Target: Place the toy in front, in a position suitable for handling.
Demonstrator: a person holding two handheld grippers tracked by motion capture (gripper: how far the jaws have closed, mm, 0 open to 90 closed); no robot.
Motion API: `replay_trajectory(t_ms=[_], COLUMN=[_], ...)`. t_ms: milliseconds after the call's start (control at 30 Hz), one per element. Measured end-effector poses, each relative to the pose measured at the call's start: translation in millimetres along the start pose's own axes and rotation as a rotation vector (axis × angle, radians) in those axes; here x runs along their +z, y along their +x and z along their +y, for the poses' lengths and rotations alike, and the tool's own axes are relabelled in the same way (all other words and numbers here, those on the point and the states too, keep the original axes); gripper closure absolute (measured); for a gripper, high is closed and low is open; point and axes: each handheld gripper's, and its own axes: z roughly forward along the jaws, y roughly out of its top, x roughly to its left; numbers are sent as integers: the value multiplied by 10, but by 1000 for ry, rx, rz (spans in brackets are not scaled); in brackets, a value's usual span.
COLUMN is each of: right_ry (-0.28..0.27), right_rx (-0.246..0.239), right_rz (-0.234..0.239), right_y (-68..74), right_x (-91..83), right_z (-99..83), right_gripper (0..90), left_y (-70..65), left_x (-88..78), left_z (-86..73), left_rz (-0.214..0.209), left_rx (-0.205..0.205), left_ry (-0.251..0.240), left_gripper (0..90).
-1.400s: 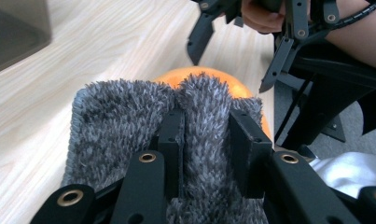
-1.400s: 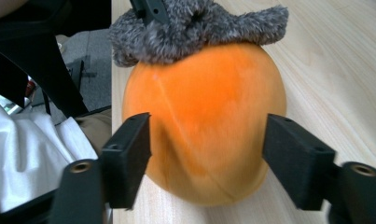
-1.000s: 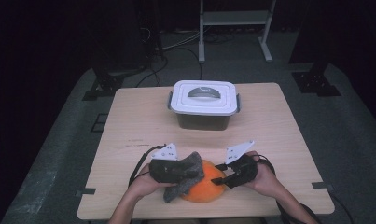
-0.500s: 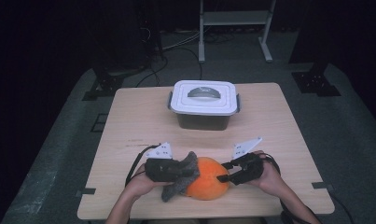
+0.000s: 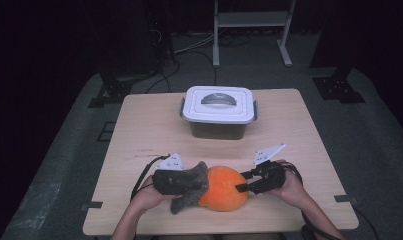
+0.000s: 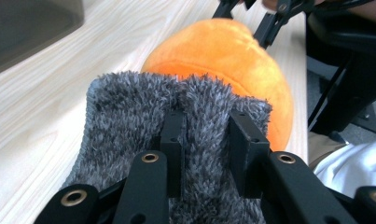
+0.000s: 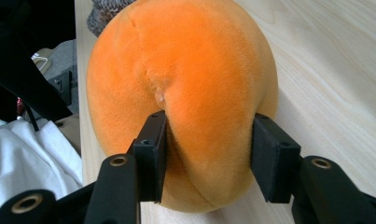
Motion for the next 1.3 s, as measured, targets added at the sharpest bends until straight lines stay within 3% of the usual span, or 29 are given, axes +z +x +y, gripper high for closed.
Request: replay_trajectory(t_ms=[133, 233, 500, 600, 733, 767, 900, 1000, 1167, 1233, 1300], right_ry=[0, 3, -4, -3, -1, 1, 3, 11, -24, -8, -9], right_rx=[-11, -20, -10, -13, -53, -62, -84, -101, -59, -36, 2], right_rz=[1, -4, 1, -3, -14, -10, 18, 3, 38, 54, 54], right_y=[40, 50, 21, 29, 101, 131, 210, 228, 167, 143, 126], right_x=[21, 22, 16, 15, 29, 39, 75, 49, 43, 139, 188], right_z=[5, 2, 1, -3, 11, 20, 48, 93, 150, 153, 155], right_gripper=[504, 503, 500, 500, 493, 480, 352, 257, 215, 187, 224], left_y=[-100, -164, 8, 12, -8, -17, -69, -72, -95, -100, -93], left_x=[50, 71, 5, -12, -43, -43, 47, 45, 72, 82, 80], left_z=[85, 124, -48, -33, 37, 56, 37, 37, 45, 50, 50], left_rz=[-55, -35, 51, 47, 26, 15, -9, -19, -56, -50, -40], left_rx=[31, 58, 39, 28, 6, 5, 26, 36, 45, 44, 38], left_ry=[-43, -20, 100, 64, -37, -47, 0, 18, 26, 25, 17], left_gripper=[696, 695, 695, 696, 696, 696, 697, 699, 699, 699, 699])
